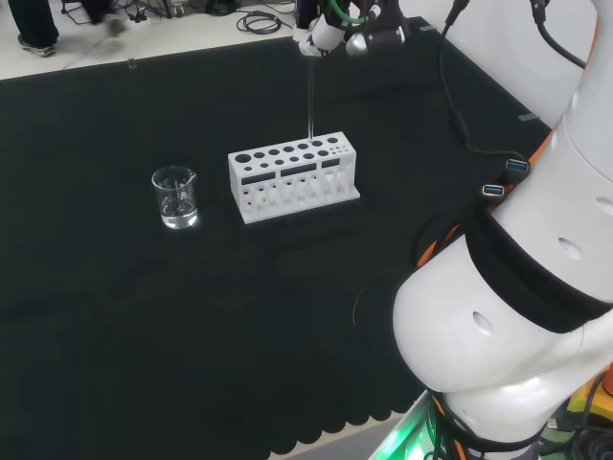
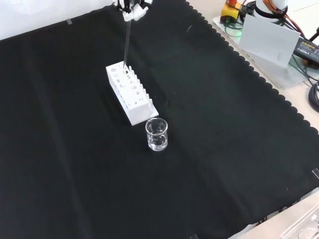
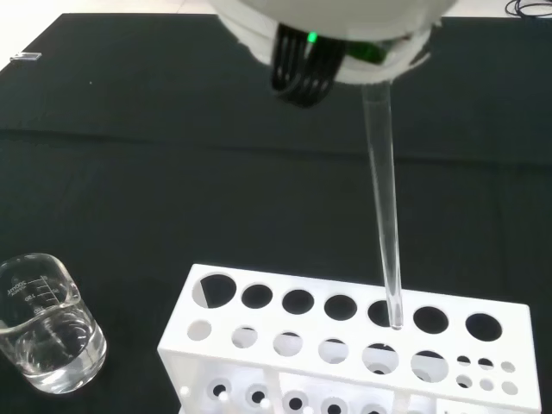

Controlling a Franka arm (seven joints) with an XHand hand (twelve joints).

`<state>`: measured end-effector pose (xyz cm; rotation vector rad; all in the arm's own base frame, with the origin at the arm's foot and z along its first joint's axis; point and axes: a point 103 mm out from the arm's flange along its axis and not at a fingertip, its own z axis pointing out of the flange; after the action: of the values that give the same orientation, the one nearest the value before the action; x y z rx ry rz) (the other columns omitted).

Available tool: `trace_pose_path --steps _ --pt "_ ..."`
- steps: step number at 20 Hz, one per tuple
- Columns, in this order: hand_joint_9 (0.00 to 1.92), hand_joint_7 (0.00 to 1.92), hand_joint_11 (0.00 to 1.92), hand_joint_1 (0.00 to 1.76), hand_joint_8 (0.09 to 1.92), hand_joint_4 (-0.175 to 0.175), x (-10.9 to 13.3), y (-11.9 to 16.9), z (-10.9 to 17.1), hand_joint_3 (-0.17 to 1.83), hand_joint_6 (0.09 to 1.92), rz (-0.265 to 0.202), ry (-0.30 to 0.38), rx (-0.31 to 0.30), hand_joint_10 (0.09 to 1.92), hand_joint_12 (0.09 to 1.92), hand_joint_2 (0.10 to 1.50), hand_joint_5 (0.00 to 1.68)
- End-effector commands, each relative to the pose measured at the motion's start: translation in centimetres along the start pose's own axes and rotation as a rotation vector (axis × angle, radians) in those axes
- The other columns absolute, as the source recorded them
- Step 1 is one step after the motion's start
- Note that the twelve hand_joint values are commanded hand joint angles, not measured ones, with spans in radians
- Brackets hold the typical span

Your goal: Put the glass rod back on the white test tube rack.

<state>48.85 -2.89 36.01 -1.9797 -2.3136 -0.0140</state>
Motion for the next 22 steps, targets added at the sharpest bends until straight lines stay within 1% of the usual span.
trace_pose_path --steps 1,4,6,7,11,16,19,22 --pt "1.52 1.20 1.58 1.32 1.07 -0.175 -0.2 -1.3 -0.3 0.64 0.09 -0.006 0.014 -0.004 0.91 0.62 0.68 1.42" --pt "1.52 1.20 1.58 1.32 1.07 -0.175 0.6 -1.2 0.0 0.64 0.09 -0.012 -0.004 0.002 0.91 0.62 0.68 1.42" --pt "1.52 1.20 1.58 1.32 1.07 -0.175 1.1 -1.3 0.2 0.64 0.09 -0.019 -0.003 0.002 0.91 0.62 0.68 1.42" --pt "1.52 1.20 1.58 1.32 1.07 -0.175 0.8 -1.5 0.2 0.64 0.09 -0.019 0.013 -0.001 0.91 0.62 0.68 1.42" --pt "1.52 1.20 1.58 1.32 1.07 -0.175 1.2 -1.5 0.4 0.65 0.09 -0.018 -0.004 0.008 0.91 0.62 0.68 1.42" --pt "1.52 1.20 1.58 1.32 1.07 -0.175 1.0 -1.6 0.6 0.65 0.09 -0.022 0.012 0.008 0.91 0.62 0.68 1.43" --pt "1.52 1.20 1.58 1.32 1.07 -0.175 1.4 -1.1 0.8 0.65 0.09 -0.024 0.005 0.019 0.91 0.62 0.68 1.43" --pt "1.52 1.20 1.58 1.32 1.07 -0.175 1.7 -0.5 1.5 0.65 0.09 -0.005 -0.005 0.031 0.91 0.62 0.68 1.43"
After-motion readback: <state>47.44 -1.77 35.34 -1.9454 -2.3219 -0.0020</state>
